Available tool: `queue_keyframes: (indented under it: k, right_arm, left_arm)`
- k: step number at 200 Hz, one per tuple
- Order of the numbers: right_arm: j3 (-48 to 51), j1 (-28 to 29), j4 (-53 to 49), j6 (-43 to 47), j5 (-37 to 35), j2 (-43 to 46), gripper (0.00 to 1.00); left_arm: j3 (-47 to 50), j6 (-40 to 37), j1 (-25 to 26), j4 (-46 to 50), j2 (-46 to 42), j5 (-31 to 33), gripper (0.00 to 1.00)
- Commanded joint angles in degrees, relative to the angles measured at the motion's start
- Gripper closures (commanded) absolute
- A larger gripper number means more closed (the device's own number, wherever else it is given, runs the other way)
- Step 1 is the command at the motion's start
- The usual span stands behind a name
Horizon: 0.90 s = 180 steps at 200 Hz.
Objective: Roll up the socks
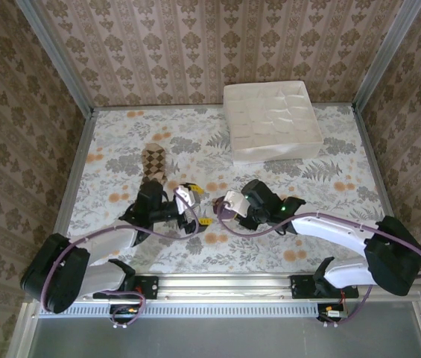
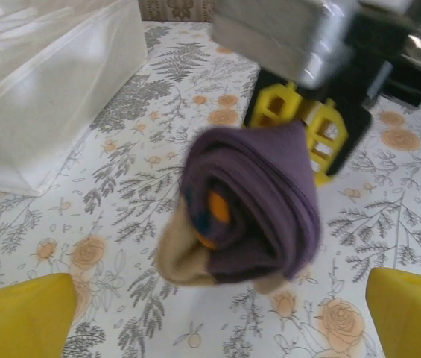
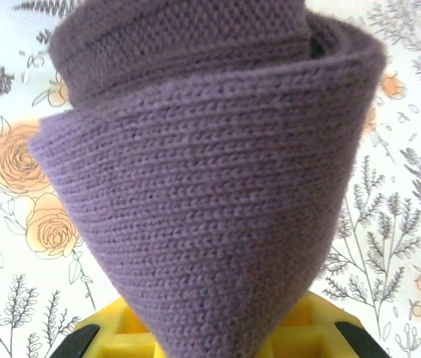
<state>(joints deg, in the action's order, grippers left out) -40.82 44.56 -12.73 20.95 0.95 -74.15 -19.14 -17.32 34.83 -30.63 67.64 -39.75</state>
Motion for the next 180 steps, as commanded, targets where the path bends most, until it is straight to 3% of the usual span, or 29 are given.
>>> queue_keyframes:
  k: [1, 46, 90, 103, 180]
  right_arm:
    - [-1.66, -1.41, -1.44, -3.9, 3.47, 3.7, 1.0]
    - [-3.58, -3.32, -3.3, -6.71, 10.79, 9.07, 1.0]
    - [-6.06, -4.4, -6.81, -7.44, 18.35, 12.46, 1.0]
    - [-6.46, -4.52, -7.63, -7.16, 20.91, 13.21, 1.0]
    - [-9.3, -6.31, -14.54, -3.81, 34.4, 13.88, 1.0]
  left_arm:
    - [0.76, 0.73, 2.84, -4.57, -2.89, 3.39, 0.0]
    - [0.19, 2.4, 6.04, -8.45, -2.03, 5.81, 0.0]
    - [-3.5, 2.73, 6.15, -8.64, 0.01, 3.28, 0.0]
    - [-4.59, 2.75, 6.19, -7.88, 0.3, -0.01, 0.0]
    - [-11.18, -1.89, 4.4, 9.42, -6.13, -9.91, 0.0]
